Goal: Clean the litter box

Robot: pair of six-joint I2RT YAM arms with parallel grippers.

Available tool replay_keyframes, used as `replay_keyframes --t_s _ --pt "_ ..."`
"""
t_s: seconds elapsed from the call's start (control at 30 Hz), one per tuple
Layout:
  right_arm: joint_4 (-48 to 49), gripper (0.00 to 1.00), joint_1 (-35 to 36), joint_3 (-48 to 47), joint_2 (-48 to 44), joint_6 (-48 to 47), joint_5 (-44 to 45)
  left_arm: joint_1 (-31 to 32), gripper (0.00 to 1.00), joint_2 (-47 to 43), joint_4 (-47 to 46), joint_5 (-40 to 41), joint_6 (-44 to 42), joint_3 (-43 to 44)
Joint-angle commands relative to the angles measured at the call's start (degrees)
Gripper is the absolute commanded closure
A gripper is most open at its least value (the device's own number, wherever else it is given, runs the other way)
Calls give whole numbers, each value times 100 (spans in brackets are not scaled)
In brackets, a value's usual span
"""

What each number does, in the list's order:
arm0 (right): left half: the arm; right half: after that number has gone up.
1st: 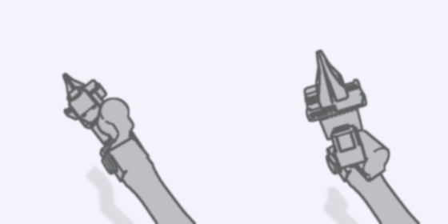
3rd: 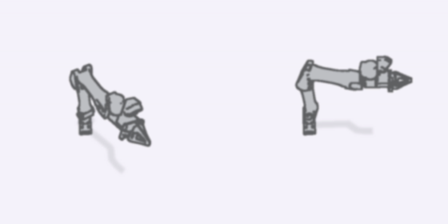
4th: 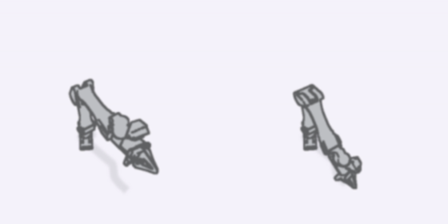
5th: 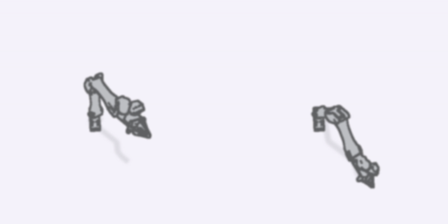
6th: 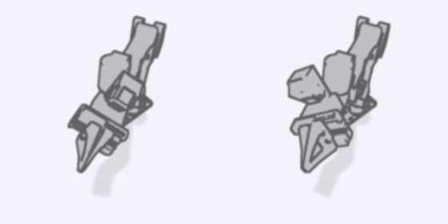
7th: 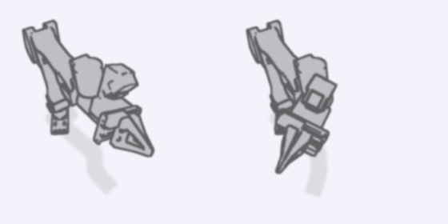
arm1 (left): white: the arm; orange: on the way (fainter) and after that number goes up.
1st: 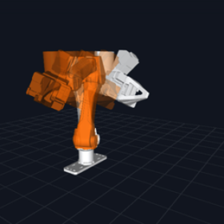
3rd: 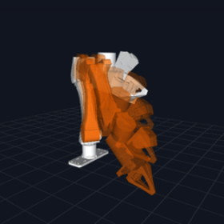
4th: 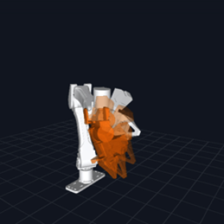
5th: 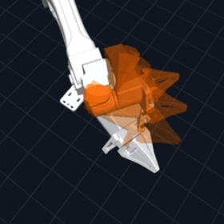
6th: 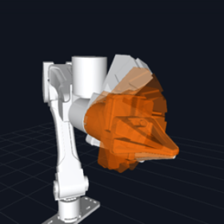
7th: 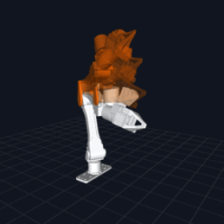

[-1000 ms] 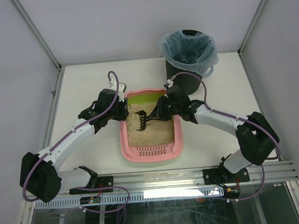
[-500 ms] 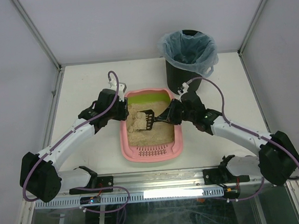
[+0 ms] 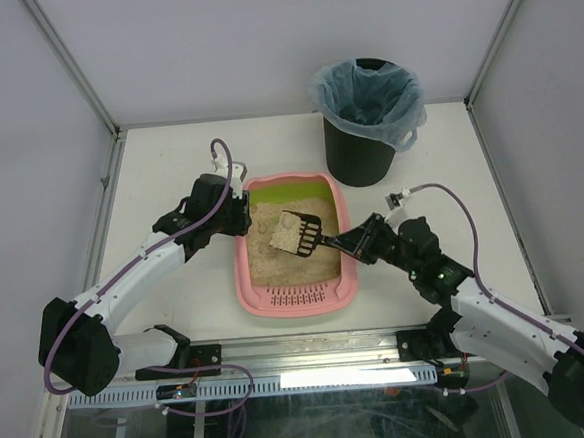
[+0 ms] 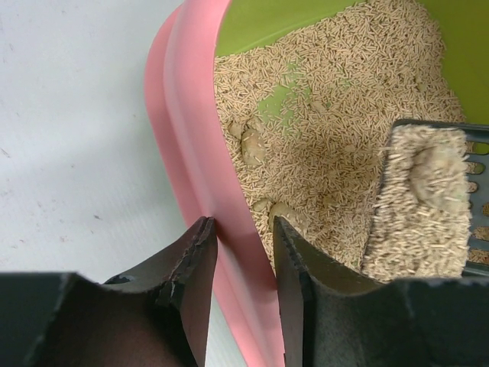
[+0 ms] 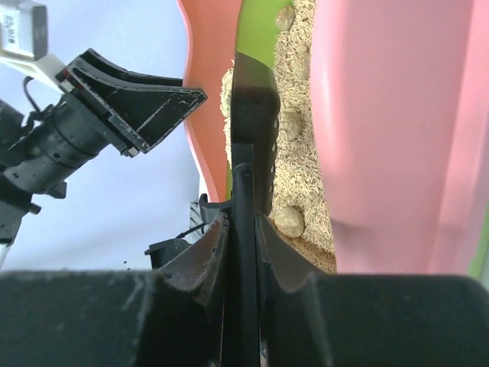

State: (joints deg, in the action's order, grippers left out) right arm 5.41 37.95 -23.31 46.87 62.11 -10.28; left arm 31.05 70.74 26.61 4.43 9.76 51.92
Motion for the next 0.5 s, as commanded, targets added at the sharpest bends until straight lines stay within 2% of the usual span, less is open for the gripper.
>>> replay_keyframes --t_s 0.0,0.1,0.23,0.33,0.4,0.47 --pt "1704 100 -29 777 -786 869 414 33 66 -123 -173 -42 -130 -17" --pt "2479 100 -29 1290 -985 1381 452 33 65 -93 -169 19 -131 -10" --pt "2866 100 -55 1171 -705 1148 -329 30 65 -48 -165 45 -152 11" --pt "2256 100 -169 1342 -1336 1419 391 30 65 -33 -165 73 -150 2" --pt "2174 100 -182 1534 -1583 1719 791 33 65 -49 -162 85 -150 -20" --pt "2257 100 -188 1227 -1182 1354 218 33 65 -53 -173 113 -153 -24"
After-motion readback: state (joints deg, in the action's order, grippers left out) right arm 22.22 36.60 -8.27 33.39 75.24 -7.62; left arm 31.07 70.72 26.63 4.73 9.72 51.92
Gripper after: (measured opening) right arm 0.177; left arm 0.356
